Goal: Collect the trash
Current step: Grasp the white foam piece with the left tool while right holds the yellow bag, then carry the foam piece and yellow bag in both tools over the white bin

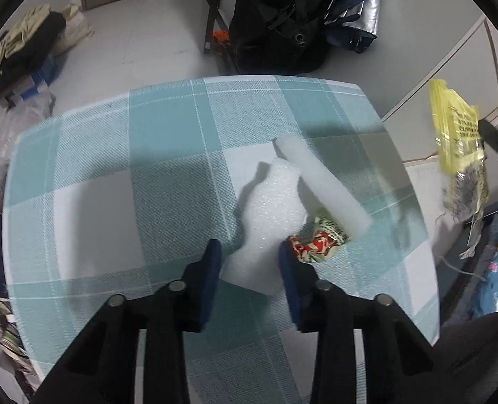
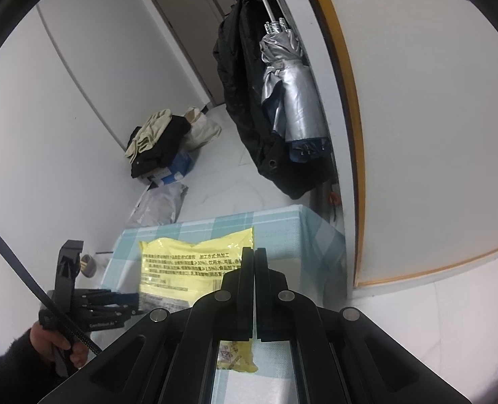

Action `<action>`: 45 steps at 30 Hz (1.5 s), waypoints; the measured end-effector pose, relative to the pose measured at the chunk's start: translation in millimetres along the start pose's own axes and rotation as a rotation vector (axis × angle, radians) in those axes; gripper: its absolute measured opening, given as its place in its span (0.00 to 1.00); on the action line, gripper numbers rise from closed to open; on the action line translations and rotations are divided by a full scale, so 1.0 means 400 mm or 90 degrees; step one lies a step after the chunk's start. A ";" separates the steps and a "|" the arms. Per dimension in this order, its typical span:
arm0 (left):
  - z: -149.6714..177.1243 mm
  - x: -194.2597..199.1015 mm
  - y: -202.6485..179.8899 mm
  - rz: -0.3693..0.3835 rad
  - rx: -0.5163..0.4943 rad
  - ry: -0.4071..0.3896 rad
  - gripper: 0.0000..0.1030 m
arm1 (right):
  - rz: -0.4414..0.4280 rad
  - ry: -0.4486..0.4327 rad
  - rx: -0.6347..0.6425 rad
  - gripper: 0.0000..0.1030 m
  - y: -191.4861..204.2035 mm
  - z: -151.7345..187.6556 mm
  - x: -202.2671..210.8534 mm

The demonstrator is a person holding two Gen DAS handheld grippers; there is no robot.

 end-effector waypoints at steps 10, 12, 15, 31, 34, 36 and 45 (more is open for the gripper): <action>0.014 0.005 0.011 -0.001 0.009 0.017 0.25 | 0.000 0.002 0.002 0.00 0.009 0.000 -0.009; 0.018 0.007 0.015 -0.006 0.008 0.020 0.25 | 0.002 0.002 0.000 0.00 0.011 -0.001 -0.012; 0.026 0.016 0.024 -0.008 0.010 0.020 0.25 | 0.004 0.001 0.000 0.00 0.018 0.001 -0.011; 0.029 0.168 0.081 -0.002 0.054 -0.102 0.25 | 0.007 -0.026 -0.023 0.00 0.126 0.033 0.038; 0.024 0.226 0.079 -0.014 0.045 -0.157 0.25 | 0.026 -0.062 -0.044 0.00 0.135 0.026 0.077; 0.024 0.262 0.075 -0.013 0.047 -0.189 0.25 | 0.039 -0.090 -0.052 0.00 0.146 0.019 0.112; 0.036 0.406 0.013 -0.030 0.030 -0.277 0.25 | 0.040 -0.161 -0.045 0.00 0.218 0.029 0.278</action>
Point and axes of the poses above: each gripper's, at about its wrist camera, not at the fingertips, and x roughly against the way its jaws point, y to its left, z to its underside, the point moved 9 cm from there along -x, roughly the way its jaws point
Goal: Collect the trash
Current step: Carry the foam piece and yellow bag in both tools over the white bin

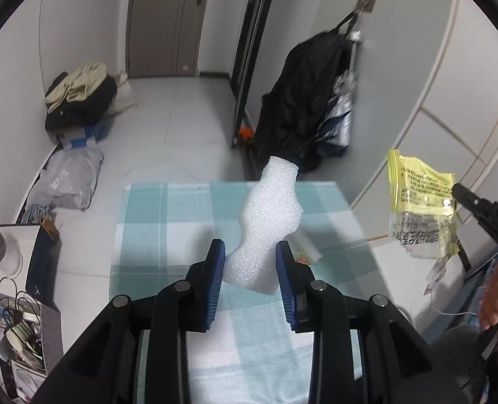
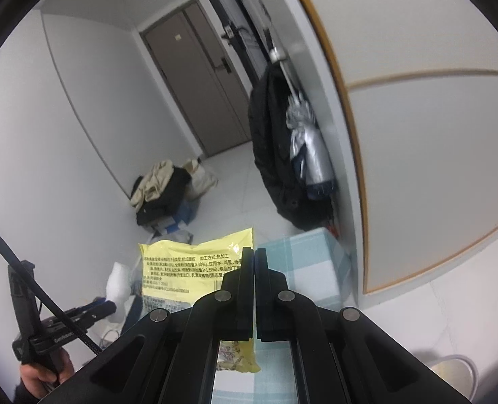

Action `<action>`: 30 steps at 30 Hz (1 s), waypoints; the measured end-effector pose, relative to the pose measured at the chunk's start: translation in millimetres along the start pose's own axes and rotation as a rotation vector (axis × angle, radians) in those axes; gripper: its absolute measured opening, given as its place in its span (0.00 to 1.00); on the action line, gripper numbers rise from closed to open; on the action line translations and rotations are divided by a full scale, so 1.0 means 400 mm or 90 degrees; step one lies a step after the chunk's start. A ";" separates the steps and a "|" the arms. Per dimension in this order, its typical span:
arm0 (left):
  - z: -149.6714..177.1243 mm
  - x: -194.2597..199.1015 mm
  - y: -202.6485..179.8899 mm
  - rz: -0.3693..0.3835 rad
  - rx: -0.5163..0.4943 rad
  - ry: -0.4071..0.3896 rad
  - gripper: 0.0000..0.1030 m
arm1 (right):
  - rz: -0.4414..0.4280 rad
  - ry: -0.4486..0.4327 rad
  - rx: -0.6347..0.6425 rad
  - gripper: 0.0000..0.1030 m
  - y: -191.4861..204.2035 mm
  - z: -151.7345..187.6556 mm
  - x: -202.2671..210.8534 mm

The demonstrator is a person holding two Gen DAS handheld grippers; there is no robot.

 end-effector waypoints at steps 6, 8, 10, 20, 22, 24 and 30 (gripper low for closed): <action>-0.022 0.103 -0.106 0.010 -0.060 -0.060 0.25 | 0.009 -0.051 -0.019 0.00 -0.042 -0.020 0.149; -0.025 0.125 -0.140 0.023 -0.071 -0.071 0.25 | 0.015 -0.061 -0.021 0.00 -0.061 -0.021 0.191; -0.031 0.142 -0.192 0.038 -0.089 -0.083 0.25 | 0.018 -0.070 -0.025 0.00 -0.086 -0.023 0.237; -0.019 0.139 -0.426 0.137 -0.157 -0.078 0.25 | 0.088 -0.133 -0.048 0.00 -0.255 -0.031 0.450; -0.005 0.123 -0.479 0.180 -0.163 -0.049 0.25 | 0.107 -0.137 -0.053 0.00 -0.296 -0.022 0.479; 0.010 0.103 -0.530 0.201 -0.174 -0.026 0.25 | 0.121 -0.138 -0.070 0.00 -0.347 -0.009 0.498; 0.074 0.016 -0.658 0.243 -0.217 0.042 0.25 | 0.172 -0.116 -0.146 0.00 -0.528 0.044 0.502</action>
Point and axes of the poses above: each gripper's, at about its wrist camera, not at the fingertips, and x roughly against the way its jaws point, y to its left, z to its underside, the point moved 9 cm from there along -x, roughly the way its jaws point
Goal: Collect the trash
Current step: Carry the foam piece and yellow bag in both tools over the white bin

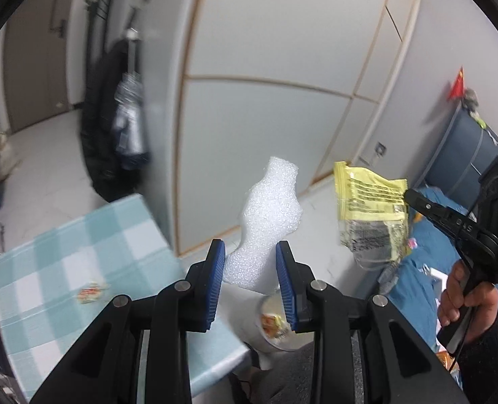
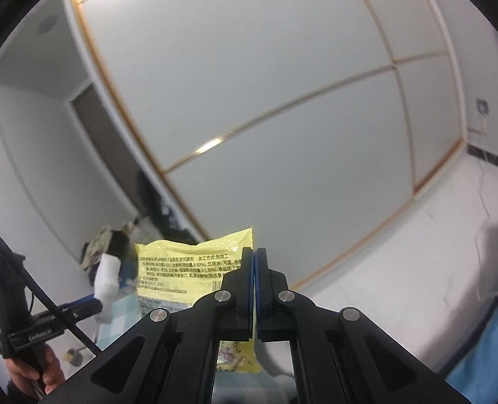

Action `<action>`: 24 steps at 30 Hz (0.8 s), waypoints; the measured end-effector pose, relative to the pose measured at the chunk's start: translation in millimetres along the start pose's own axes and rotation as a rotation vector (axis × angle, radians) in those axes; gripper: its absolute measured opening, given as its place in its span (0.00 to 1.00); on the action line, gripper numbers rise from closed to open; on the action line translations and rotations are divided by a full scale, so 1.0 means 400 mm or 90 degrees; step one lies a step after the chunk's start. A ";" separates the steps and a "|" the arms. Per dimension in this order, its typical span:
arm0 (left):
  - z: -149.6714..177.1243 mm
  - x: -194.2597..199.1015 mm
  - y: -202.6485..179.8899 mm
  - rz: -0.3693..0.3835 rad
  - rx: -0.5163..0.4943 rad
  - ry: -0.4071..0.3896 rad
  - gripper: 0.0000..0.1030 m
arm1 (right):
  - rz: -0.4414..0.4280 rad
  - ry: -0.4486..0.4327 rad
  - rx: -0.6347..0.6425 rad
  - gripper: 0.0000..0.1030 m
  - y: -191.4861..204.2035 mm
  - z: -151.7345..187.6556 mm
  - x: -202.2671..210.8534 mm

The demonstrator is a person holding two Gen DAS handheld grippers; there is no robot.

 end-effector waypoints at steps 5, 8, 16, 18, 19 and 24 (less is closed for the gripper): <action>0.034 -0.118 -0.061 0.026 -0.017 0.066 0.25 | 0.054 0.036 -0.032 0.00 -0.135 0.051 -0.050; 0.060 -0.186 -0.088 0.039 -0.028 0.109 0.25 | 0.087 0.060 -0.048 0.00 -0.218 0.087 -0.064; 0.155 -0.329 -0.130 0.090 -0.012 0.229 0.25 | 0.145 0.149 -0.083 0.00 -0.371 0.241 -0.165; 0.181 -0.359 -0.139 0.096 -0.011 0.259 0.25 | 0.158 0.180 -0.100 0.00 -0.405 0.291 -0.189; 0.186 -0.369 -0.143 0.098 -0.008 0.268 0.25 | 0.165 0.196 -0.108 0.00 -0.421 0.318 -0.202; 0.216 -0.419 -0.156 0.106 -0.001 0.322 0.25 | 0.197 0.252 -0.130 0.01 -0.474 0.417 -0.251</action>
Point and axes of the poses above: each gripper's, at about its wrist camera, not at the fingertips, and x roughly against the way its jaws point, y to its left, z to its underside, the point moved 9 cm from there along -x, roughly the way its jaws point
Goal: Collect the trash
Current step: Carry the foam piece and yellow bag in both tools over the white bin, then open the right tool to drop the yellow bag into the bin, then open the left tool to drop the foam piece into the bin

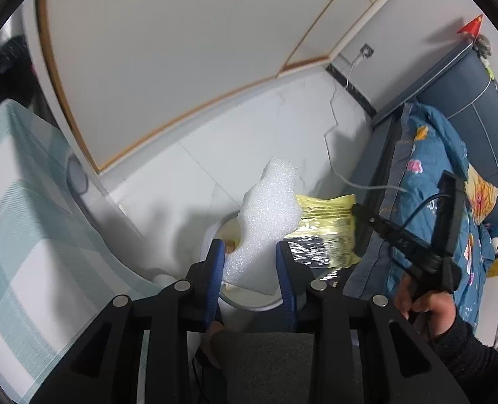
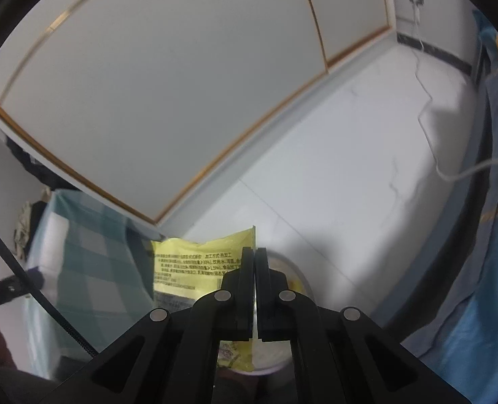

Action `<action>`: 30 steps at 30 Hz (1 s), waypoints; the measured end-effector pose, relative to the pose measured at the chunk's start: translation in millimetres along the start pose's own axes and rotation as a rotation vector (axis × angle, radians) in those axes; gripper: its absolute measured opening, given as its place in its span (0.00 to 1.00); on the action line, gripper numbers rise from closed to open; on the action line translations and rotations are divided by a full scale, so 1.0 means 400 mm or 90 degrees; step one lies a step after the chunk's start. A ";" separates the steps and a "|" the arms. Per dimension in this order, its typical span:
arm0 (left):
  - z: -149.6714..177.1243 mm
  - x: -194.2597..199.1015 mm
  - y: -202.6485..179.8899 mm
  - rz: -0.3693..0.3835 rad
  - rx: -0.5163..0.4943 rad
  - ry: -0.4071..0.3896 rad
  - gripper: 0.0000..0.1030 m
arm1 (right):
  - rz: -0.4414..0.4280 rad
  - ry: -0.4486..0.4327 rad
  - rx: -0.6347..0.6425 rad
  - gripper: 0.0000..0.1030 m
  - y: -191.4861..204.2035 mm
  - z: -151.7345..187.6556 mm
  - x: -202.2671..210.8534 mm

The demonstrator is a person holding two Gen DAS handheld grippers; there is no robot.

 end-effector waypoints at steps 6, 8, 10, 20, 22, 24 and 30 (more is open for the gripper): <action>0.005 -0.076 -0.019 0.006 -0.021 0.056 0.25 | 0.030 0.052 -0.001 0.06 -0.023 0.050 -0.086; 0.004 -0.087 -0.017 0.009 -0.027 0.070 0.25 | 0.032 0.067 -0.011 0.12 -0.037 0.061 -0.101; 0.006 -0.106 -0.020 0.013 -0.031 0.086 0.25 | 0.020 0.078 -0.026 0.16 -0.044 0.069 -0.107; 0.035 -0.224 -0.052 -0.001 -0.089 0.181 0.25 | 0.013 0.041 -0.083 0.55 -0.074 0.061 -0.042; 0.045 -0.240 -0.063 -0.008 -0.120 0.194 0.25 | 0.008 0.032 -0.091 0.59 -0.079 0.052 -0.033; 0.052 -0.254 -0.064 -0.026 -0.142 0.203 0.26 | 0.006 0.033 -0.098 0.60 -0.082 0.050 -0.026; 0.071 -0.287 -0.074 -0.025 -0.162 0.231 0.28 | 0.005 0.034 -0.117 0.67 -0.101 0.045 -0.024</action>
Point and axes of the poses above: each gripper's, at about its wrist camera, not at the fingertips, and x roughly against the way its jaws point, y to its left, z to its underside, the point moved 9 cm from there along -x, roughly the way its jaws point
